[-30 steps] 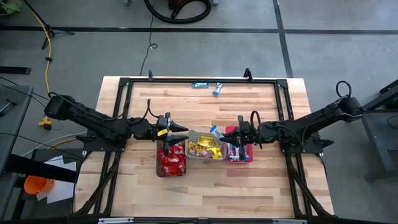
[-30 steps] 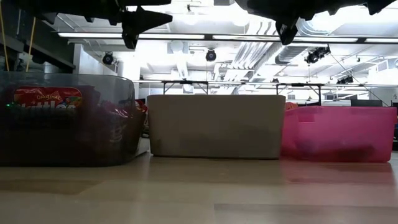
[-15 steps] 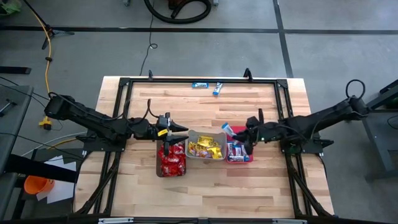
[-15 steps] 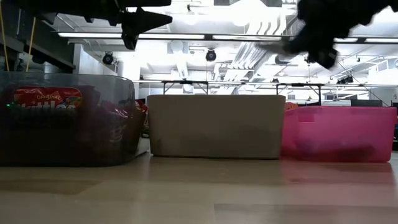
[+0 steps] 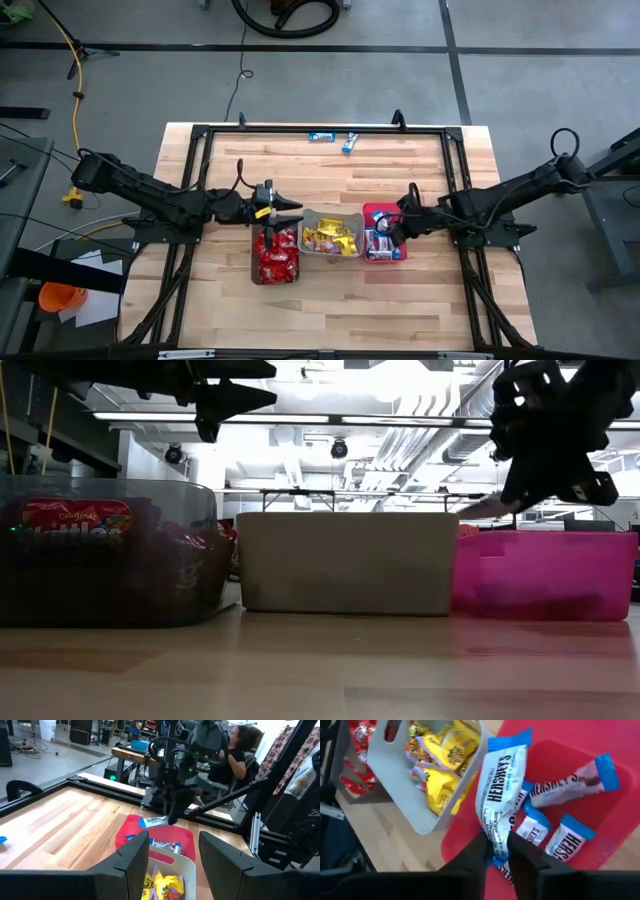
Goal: Sort candy
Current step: Put the white chocolate into the pink bin
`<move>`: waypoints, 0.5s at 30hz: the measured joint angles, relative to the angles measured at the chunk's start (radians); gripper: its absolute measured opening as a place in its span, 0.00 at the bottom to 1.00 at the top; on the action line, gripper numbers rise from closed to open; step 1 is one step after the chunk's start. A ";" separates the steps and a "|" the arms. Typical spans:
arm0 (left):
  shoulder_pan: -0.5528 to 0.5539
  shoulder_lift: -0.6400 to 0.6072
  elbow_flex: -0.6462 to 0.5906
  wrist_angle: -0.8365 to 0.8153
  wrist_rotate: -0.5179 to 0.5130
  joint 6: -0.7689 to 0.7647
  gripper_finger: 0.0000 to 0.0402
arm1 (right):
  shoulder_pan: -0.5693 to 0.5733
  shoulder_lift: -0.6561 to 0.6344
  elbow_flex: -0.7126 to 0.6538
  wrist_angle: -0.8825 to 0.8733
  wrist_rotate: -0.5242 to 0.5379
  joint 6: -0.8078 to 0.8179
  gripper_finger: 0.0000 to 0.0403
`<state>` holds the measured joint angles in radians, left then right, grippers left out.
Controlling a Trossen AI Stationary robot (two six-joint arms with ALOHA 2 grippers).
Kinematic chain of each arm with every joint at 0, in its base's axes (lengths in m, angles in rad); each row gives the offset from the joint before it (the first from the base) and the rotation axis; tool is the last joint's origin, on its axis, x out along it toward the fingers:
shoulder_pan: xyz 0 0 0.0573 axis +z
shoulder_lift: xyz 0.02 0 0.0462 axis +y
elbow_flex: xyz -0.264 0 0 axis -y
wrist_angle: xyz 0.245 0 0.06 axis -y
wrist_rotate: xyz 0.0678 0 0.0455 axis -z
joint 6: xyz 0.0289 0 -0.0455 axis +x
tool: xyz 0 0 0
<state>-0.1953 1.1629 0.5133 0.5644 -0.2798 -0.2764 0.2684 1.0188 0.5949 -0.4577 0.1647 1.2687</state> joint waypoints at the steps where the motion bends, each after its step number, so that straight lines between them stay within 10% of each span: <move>1: 0.002 0.000 0.000 0.000 0.000 0.000 0.40 | 0.000 0.002 0.000 -0.006 -0.002 0.016 0.18; 15: 0.008 -0.023 0.000 0.016 -0.001 0.000 0.40 | -0.055 -0.025 0.053 0.046 -0.130 -0.134 0.51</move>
<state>-0.1875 1.1400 0.5133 0.5803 -0.2806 -0.2764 0.2136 0.9941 0.6478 -0.4115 0.0348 1.1344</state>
